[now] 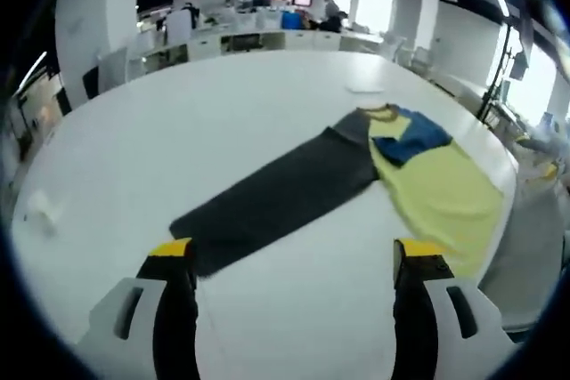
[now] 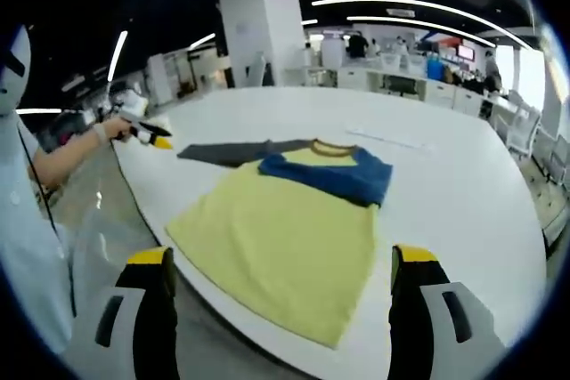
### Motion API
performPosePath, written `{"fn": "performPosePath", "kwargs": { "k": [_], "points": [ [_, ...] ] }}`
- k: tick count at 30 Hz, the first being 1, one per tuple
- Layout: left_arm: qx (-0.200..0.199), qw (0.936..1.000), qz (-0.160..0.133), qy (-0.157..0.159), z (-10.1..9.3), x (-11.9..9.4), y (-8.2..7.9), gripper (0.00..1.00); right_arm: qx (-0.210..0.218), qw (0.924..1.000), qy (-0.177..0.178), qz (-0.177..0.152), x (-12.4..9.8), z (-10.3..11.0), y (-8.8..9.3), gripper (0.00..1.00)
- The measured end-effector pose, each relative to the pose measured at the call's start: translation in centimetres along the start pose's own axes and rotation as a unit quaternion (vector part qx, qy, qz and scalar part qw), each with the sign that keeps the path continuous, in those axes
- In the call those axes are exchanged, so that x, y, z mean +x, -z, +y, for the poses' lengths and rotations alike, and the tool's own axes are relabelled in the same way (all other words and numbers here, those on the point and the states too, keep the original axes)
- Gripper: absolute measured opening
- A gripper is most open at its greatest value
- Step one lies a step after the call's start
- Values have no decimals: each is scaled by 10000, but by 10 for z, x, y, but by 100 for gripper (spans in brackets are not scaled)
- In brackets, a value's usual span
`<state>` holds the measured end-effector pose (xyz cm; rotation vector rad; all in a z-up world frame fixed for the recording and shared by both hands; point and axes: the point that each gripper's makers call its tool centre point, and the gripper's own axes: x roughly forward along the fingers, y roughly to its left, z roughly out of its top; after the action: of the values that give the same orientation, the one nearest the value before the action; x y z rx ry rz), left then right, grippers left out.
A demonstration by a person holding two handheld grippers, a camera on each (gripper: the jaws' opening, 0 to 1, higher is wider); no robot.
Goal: Fold the garment on the visible template until the final outline fits inside the template.
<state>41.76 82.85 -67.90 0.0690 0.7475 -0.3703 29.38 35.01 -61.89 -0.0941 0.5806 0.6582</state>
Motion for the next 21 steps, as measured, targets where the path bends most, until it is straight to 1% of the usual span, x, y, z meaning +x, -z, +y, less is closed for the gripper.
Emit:
{"fn": "performPosePath", "kwargs": {
  "k": [5, 8, 13, 18, 20, 21],
  "points": [
    [-54, 10000, 3, -63, 10, 3, -2, 85, 33, 10000, 15, -38, 0, -4, -3, 100],
    [-100, 9999, -9, -77, 14, 4, -3, 85, -15, 10000, 51, 3, -1, -7, -4, 100],
    [-129, 9998, 75, -144, 23, 7, -2, 83, -38, 9999, 101, -28, -4, -10, -8, 100],
    [-244, 9995, 60, -173, 31, 11, -3, 79, -28, 10000, 81, 39, -2, -8, -5, 100],
    [-394, 9989, 88, -229, 35, 13, -2, 79, -20, 10000, 82, 45, -2, -8, -5, 100],
    [-399, 9989, 69, -239, 37, 14, -3, 79, -18, 9999, 92, 65, -2, -9, -4, 100]
  ]
}}
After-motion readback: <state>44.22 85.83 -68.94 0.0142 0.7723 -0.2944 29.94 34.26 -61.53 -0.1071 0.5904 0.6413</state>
